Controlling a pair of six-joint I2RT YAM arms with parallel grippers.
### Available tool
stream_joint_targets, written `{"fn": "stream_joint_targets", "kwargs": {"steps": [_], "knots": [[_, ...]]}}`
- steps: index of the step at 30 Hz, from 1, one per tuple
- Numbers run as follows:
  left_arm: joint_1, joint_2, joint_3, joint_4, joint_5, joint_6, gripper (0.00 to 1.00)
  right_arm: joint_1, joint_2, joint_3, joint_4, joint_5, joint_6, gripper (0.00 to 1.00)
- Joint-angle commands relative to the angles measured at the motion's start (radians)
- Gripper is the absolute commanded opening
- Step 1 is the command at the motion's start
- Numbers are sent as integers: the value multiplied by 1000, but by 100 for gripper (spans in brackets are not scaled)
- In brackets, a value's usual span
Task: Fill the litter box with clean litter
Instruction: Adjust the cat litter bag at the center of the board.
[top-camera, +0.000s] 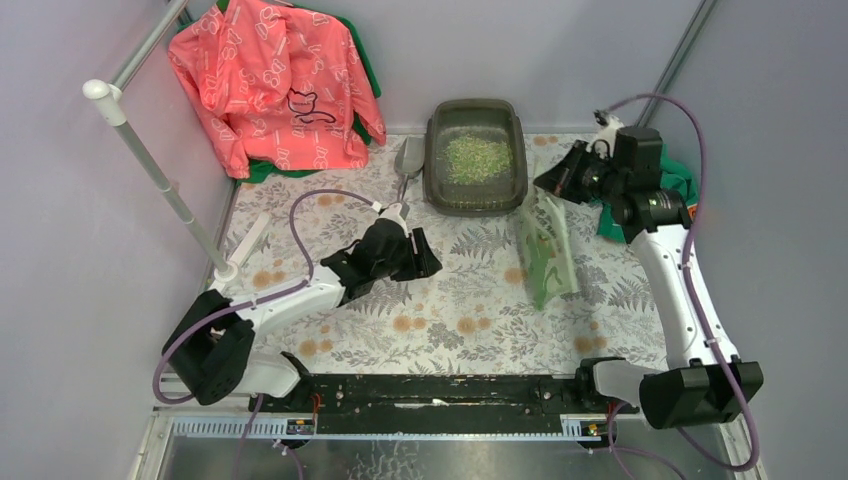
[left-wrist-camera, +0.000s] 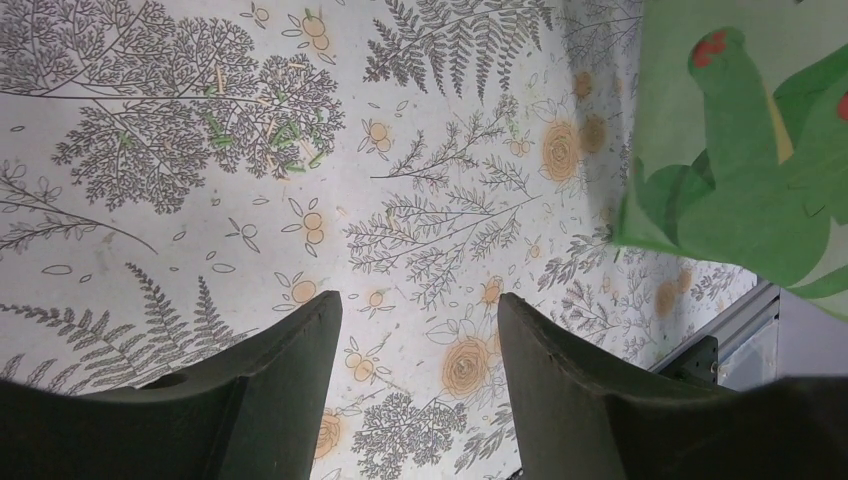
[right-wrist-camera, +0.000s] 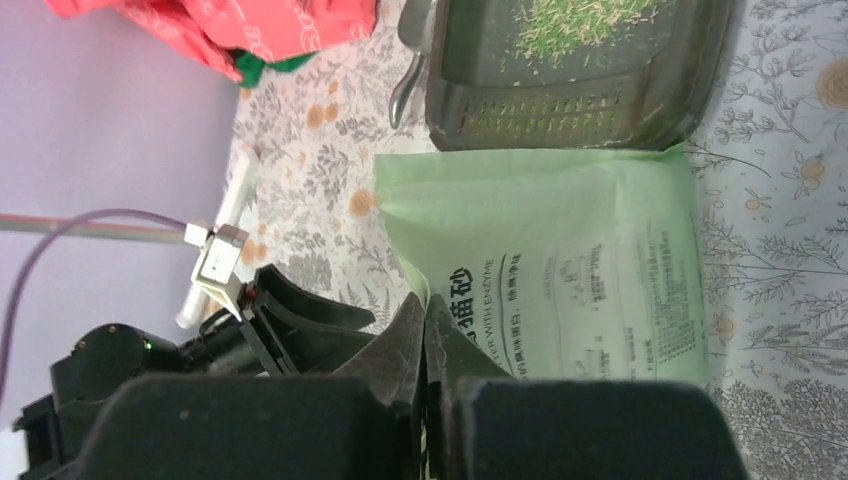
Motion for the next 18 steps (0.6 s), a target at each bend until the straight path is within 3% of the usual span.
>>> {"fn": "stream_joint_targets", "kwargs": {"steps": [1,6,12,18], "knots": [[3,-52,-20,-54,-29,9,67,167,30,239,-126,108,-86,0],[2,-96,-40,-56,-20,-4,67,391,133,350,-213,254,-120,0],[-27,-122,-86,-30,-17,-34,66,636,229,235,-66,371,-63,0],[-36,-200,-150,-33,-59,-42,66,792,321,260,-63,417,-78,0]]}}
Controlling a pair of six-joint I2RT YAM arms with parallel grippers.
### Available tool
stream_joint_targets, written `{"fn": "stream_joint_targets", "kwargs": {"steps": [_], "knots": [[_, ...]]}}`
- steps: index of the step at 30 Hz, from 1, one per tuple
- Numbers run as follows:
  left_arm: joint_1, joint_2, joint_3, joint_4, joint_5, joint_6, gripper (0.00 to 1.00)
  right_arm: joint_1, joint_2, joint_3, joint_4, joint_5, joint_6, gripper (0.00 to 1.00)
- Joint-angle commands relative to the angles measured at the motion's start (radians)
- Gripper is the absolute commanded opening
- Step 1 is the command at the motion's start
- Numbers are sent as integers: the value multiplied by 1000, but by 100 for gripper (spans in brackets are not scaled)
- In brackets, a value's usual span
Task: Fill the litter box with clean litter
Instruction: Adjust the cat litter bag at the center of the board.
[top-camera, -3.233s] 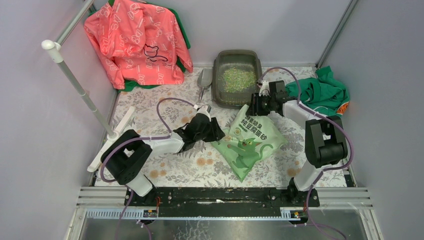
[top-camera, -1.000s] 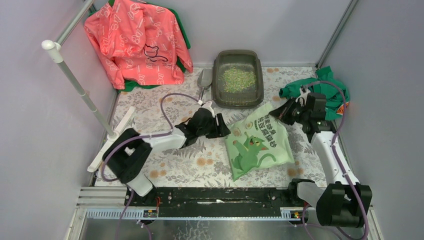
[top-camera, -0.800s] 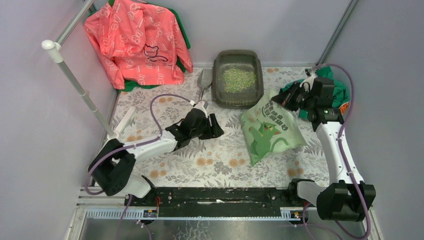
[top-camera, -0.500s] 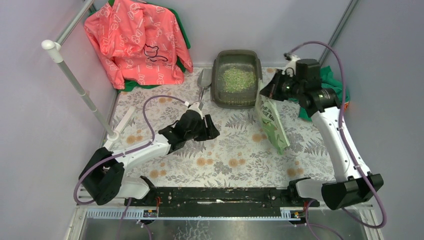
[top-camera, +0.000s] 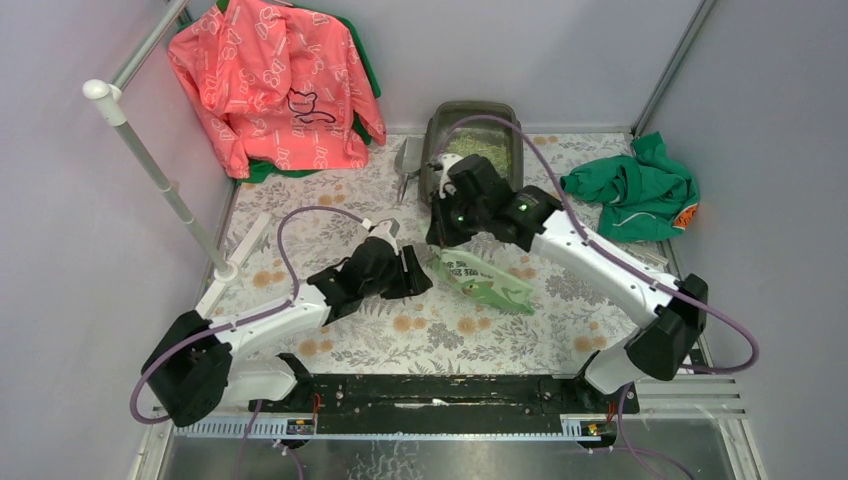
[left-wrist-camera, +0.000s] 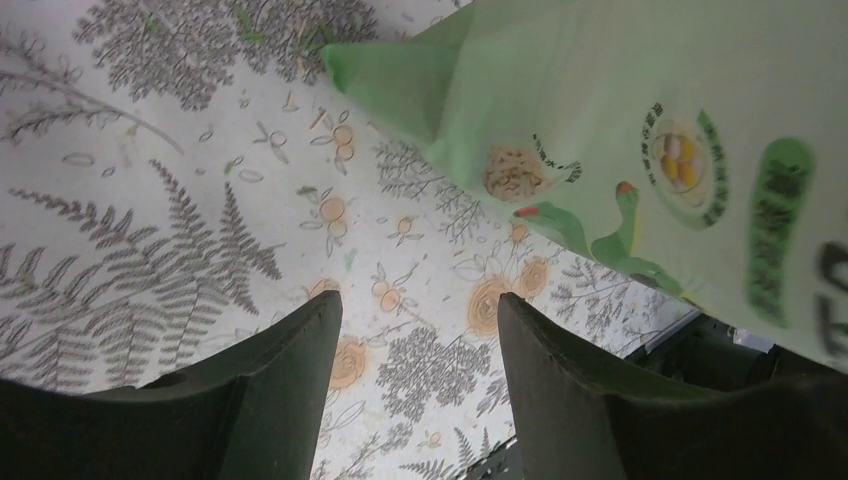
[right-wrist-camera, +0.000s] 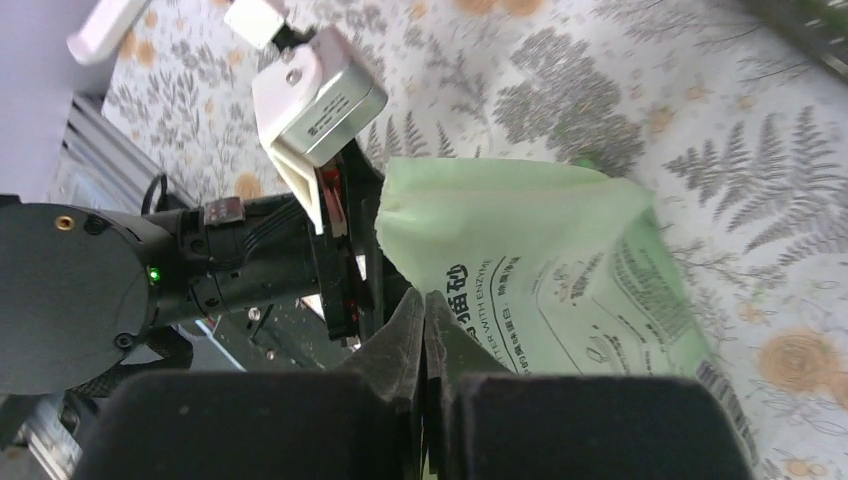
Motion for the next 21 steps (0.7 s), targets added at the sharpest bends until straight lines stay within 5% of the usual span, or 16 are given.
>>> {"fn": "stream_joint_targets", "kwargs": {"steps": [1,7,21], "knots": [[-6,-89,-44,12,-60,-9,66,66,19,27,82,42,-5,0],[-5,-209,-75,-32,-157,65,67,79,-38,7,32,60,-61,0],[-5,-340,-186,365,26,347,81,77,-180,-12,-69,12,-267,0]]}}
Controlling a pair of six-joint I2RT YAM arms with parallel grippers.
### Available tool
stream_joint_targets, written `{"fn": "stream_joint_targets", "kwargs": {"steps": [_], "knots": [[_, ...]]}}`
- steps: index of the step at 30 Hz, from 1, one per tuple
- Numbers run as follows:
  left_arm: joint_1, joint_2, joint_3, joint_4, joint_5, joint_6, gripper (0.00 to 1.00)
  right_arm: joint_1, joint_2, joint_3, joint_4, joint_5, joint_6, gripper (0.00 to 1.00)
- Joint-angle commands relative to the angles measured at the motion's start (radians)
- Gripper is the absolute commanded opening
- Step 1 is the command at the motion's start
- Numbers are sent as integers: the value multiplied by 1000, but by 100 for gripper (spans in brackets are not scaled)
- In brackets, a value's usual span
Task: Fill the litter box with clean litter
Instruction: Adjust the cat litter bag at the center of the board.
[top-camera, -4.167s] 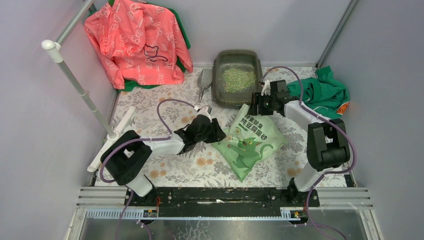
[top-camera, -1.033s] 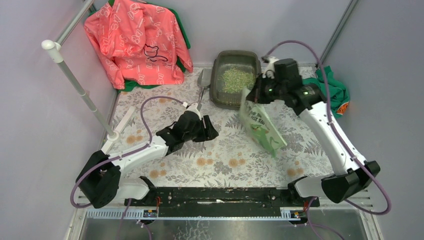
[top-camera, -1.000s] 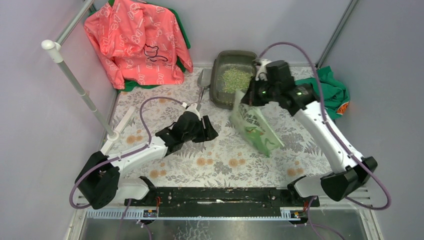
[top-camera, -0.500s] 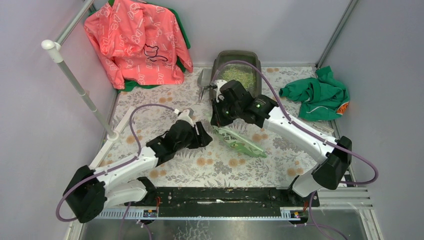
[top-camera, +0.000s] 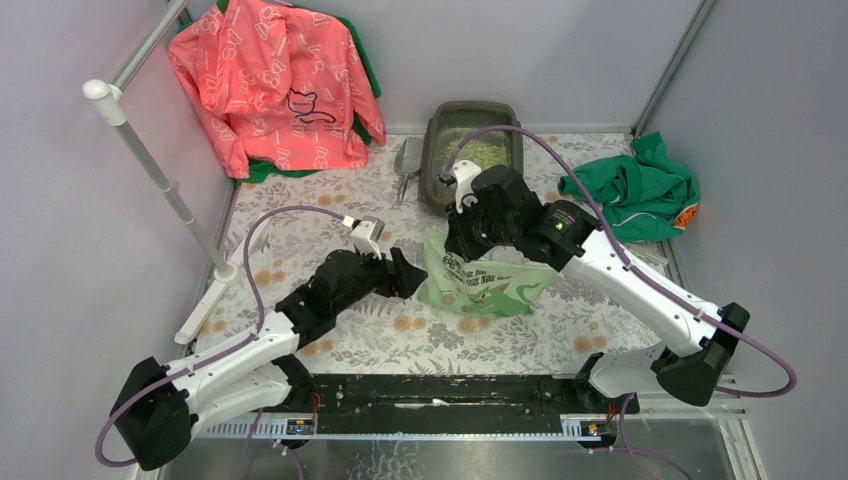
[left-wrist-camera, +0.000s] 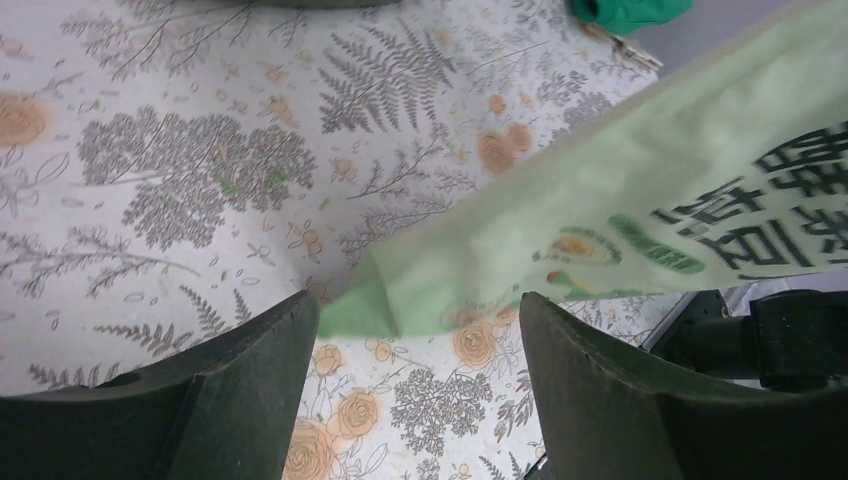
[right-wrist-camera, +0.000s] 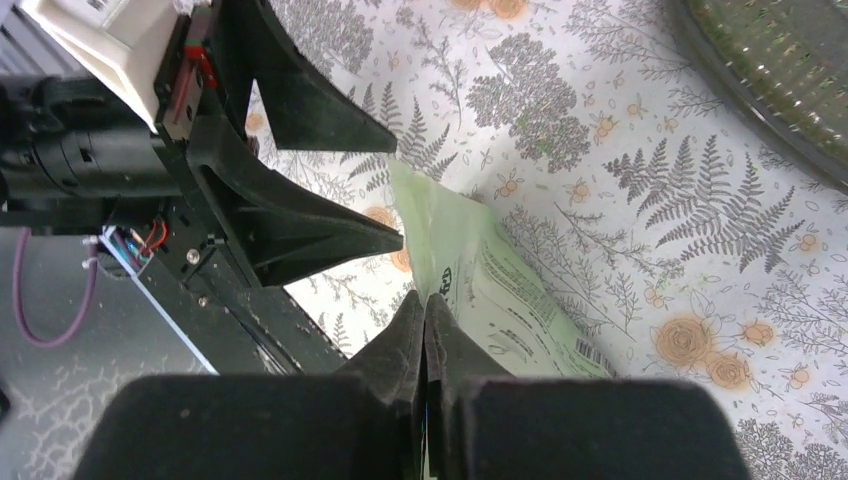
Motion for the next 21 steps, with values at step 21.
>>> {"fn": "stream_joint_targets", "kwargs": {"steps": [21], "knots": [[-1,95,-144,589,253,260,86,1,-9,72,-11,-169,-155,0]]}}
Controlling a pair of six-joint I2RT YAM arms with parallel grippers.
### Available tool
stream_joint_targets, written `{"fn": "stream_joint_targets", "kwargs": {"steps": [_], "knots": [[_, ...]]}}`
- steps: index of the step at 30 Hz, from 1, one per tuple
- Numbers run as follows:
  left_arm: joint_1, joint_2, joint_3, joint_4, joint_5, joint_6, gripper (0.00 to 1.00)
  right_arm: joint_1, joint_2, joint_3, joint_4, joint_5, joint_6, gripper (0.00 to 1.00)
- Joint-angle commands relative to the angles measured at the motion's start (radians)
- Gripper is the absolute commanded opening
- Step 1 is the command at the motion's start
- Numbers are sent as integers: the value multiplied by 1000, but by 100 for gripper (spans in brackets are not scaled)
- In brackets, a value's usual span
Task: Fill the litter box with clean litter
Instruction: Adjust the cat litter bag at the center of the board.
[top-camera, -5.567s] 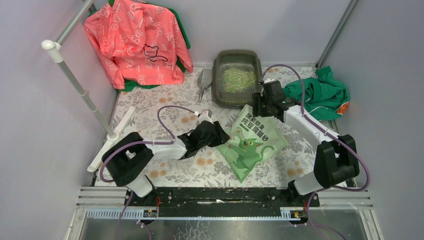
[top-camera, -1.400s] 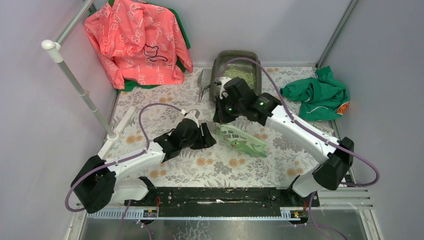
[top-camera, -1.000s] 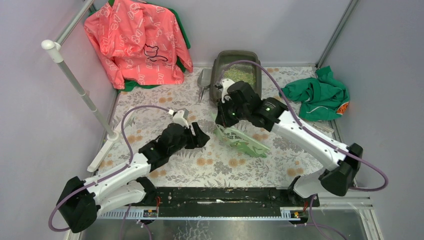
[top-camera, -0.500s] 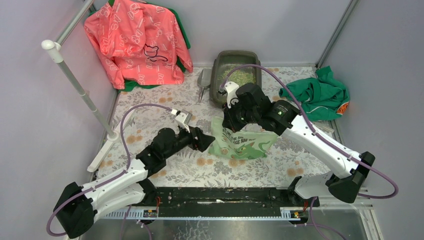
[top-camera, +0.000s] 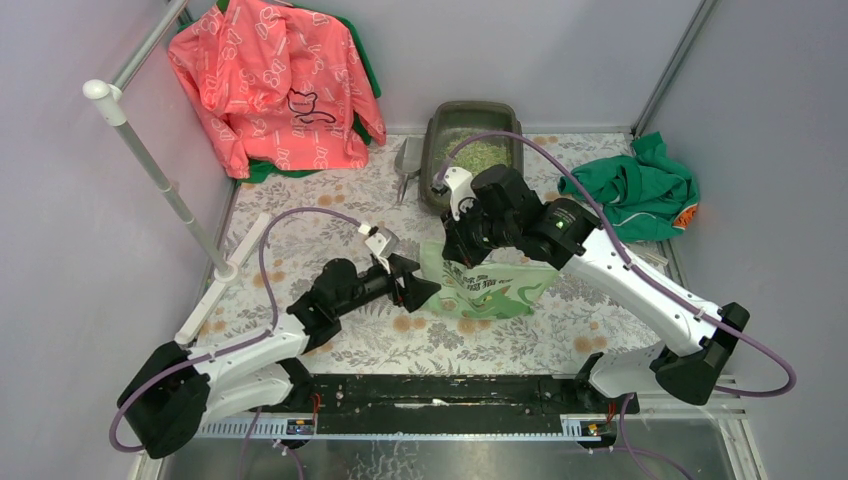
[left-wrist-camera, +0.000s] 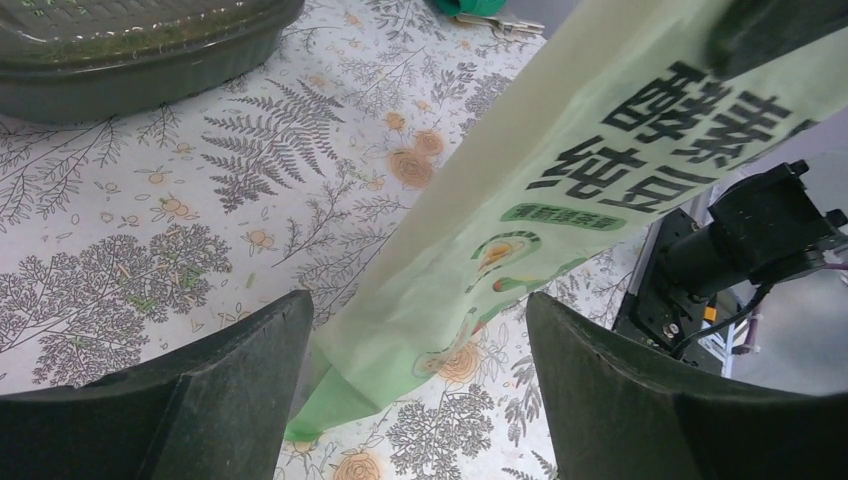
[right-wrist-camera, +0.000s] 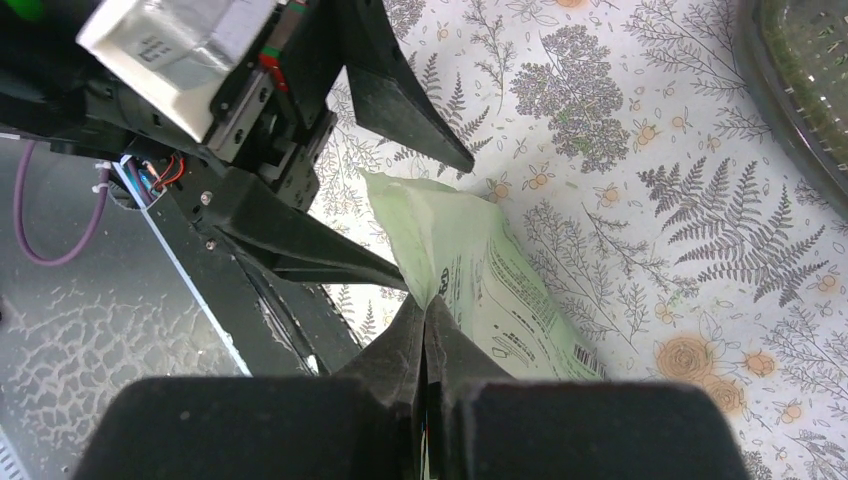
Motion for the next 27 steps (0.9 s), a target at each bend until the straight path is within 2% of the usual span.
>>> {"fn": "stream_joint_targets", "kwargs": {"steps": [1,5,8,9,11,14,15,17,18,22,23,27], "knots": [[1,45,-18,188,3,36,86,1,-15,48,45,-49,-33,0],[26,81,-16,274,52,33,84,1,-19,44,45,-55,-44,0],[57,116,-9,331,126,9,72,-1,-17,43,43,-59,-51,0],[67,129,-6,348,168,1,66,-3,-17,43,44,-61,-51,0],[84,152,1,373,234,-13,47,-13,-15,40,47,-71,-51,0],[106,182,21,347,321,-10,10,-41,-19,30,61,-91,-51,0],[113,187,27,328,328,-14,6,-57,-22,25,68,-102,-51,5],[118,182,24,298,320,-21,4,-103,-33,4,89,-130,-48,18],[119,175,15,295,308,-27,4,-130,-44,-9,100,-139,-43,28],[124,112,-18,243,257,-44,5,-238,-116,-99,176,-135,-7,81],[129,92,-24,225,241,-47,4,-266,-141,-131,200,-135,2,87],[175,-17,-51,137,183,-68,4,-346,-265,-300,332,-132,39,89]]}}
